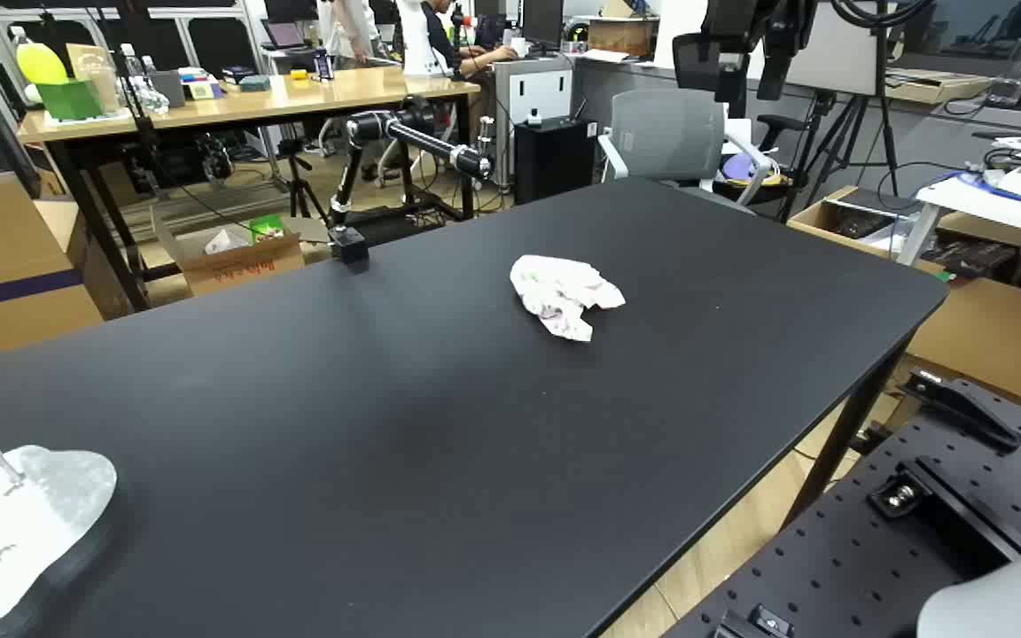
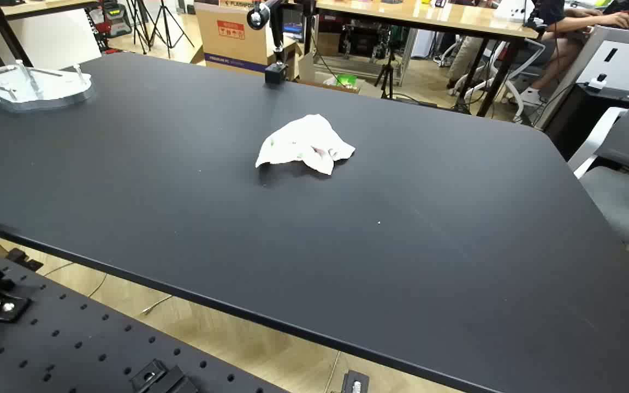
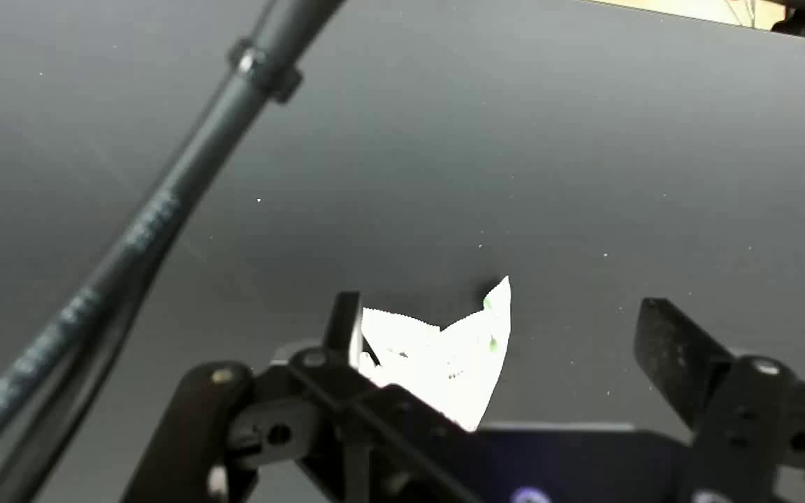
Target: Hang the cloth on the stand
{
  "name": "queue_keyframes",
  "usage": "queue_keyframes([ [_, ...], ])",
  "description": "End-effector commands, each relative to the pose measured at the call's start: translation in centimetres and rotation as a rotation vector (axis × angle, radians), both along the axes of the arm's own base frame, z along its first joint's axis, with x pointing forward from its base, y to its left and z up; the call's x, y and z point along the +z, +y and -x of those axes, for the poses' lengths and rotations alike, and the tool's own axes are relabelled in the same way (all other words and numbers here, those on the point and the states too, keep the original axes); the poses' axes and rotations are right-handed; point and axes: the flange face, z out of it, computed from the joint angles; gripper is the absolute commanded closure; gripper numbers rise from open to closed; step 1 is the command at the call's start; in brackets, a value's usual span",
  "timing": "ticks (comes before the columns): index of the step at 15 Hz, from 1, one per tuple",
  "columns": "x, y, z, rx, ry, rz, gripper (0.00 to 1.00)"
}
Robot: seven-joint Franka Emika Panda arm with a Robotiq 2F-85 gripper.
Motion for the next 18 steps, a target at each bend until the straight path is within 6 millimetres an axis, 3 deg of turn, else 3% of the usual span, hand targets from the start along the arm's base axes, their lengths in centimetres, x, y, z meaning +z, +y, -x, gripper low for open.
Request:
queue_keyframes([
  [1,0.0,0.0,0.0,0.000,0.000,0.000,0.00],
  [12,0.1,0.0,0.0,0.000,0.000,0.000,0.00],
  [15,-1.2,-0.3,-1.5,-0.005,-0.037,0.032,0.00],
  [18,-3.8,-0.3,-3.8,0.031,-0.095,0.091,0.00],
])
